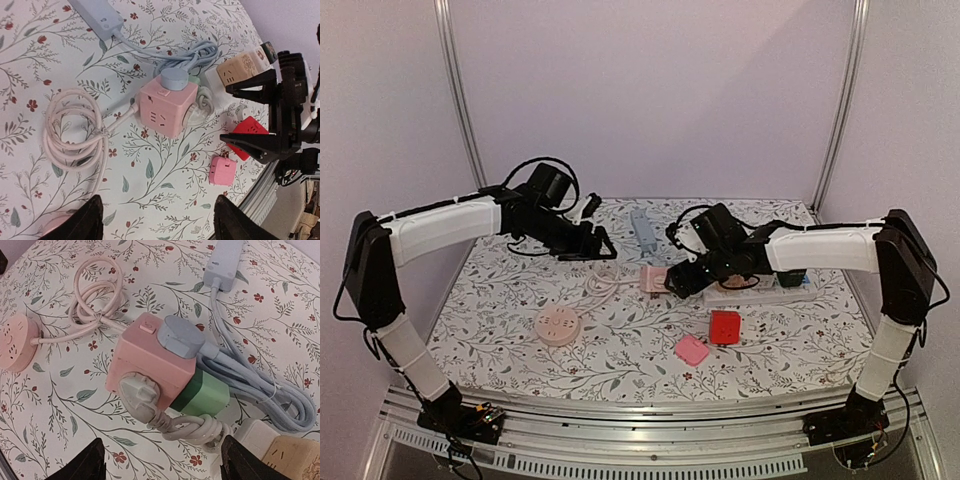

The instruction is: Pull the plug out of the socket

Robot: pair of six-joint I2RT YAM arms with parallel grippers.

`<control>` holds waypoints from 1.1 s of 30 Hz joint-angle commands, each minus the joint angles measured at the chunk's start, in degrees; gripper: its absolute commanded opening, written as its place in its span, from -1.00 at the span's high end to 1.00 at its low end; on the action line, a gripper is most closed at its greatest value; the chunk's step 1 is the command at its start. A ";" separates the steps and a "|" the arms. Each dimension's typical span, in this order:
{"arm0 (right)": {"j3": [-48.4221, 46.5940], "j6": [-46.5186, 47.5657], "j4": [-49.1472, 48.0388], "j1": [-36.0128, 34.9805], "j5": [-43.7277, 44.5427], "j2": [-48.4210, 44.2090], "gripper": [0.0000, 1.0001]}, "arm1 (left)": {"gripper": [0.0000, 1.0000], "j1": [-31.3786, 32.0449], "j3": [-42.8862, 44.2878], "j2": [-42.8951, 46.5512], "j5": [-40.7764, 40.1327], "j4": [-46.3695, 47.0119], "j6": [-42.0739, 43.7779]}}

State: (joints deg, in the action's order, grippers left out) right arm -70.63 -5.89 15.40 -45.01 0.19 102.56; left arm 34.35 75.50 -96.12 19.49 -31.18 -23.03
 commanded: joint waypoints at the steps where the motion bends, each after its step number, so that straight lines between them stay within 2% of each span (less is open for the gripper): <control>1: -2.66 4.64 1.56 -0.57 -4.79 4.21 -0.49 | -0.48 -3.09 4.08 -0.50 2.92 -5.12 5.28; 7: -3.75 9.23 1.54 -0.83 -1.85 7.29 -0.35 | -0.48 -4.35 7.11 -2.75 2.46 -7.19 7.55; 20: -6.54 15.25 3.03 -2.71 5.40 10.87 -0.16 | -0.47 -4.38 4.92 -3.56 2.87 -4.74 6.47; 28: -8.70 18.35 3.03 -4.64 11.31 14.01 0.13 | -0.47 -4.38 4.34 -4.38 4.43 -4.04 5.95; 33: -8.76 19.16 2.66 -5.70 13.59 14.17 0.55 | -0.47 -4.30 4.21 -4.86 5.18 -3.98 5.77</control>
State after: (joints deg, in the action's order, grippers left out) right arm -78.48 12.67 17.26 -49.74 11.16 115.35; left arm 30.63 80.62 -100.03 23.46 -35.48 -17.19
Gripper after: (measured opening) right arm 0.285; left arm 0.734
